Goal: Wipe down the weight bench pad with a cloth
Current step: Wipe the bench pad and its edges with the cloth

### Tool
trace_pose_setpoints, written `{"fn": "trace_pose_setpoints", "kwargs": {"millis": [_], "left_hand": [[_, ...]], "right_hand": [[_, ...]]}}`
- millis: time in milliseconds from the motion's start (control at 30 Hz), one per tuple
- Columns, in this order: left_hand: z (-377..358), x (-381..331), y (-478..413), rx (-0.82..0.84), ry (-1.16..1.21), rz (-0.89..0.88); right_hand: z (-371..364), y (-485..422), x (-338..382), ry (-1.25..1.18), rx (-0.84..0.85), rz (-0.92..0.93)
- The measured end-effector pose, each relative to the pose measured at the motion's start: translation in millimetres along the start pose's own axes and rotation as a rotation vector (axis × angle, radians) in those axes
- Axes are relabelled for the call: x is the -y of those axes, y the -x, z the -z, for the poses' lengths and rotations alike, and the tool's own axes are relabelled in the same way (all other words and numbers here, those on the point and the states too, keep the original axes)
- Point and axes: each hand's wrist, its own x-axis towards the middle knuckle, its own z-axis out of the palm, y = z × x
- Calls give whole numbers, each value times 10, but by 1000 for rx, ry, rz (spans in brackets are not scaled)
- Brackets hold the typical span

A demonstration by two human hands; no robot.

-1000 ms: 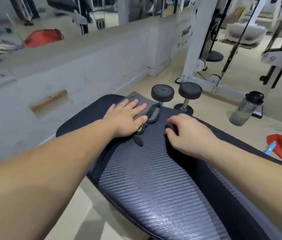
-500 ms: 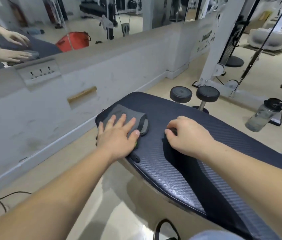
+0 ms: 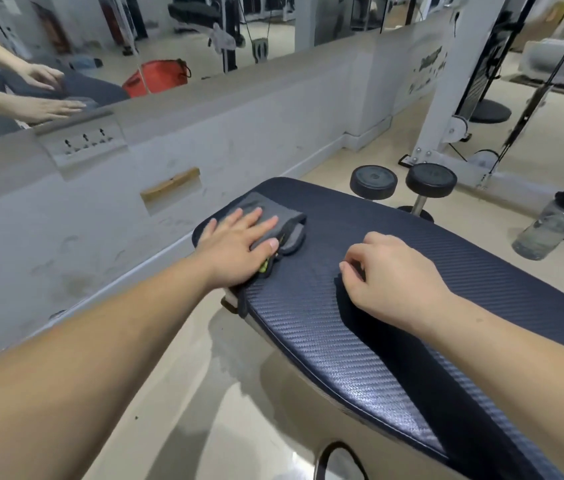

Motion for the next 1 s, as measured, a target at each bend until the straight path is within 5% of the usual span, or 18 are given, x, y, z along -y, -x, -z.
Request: {"fn": "trace_pose_setpoints", "kwargs": {"millis": [233,467,733,867,1000], "left_hand": [[-117,-316,18,-38,-68,68],[-513,-1663,968,10,-48,-216],[-693,-2815,1366,349,334,-493],[-387,-2548,1262,360,970,-230],[-67,-2480,1182,135,771,-124]], "right_hand": [[160,240,-360,-62,-30,-52],[402,893,-670,-141,-101,-152],[559,1617,-1031,-121,-51,-319],[521,1679,-984,-128,-8,-353],[318,1587,-636,85,195,-342]]}}
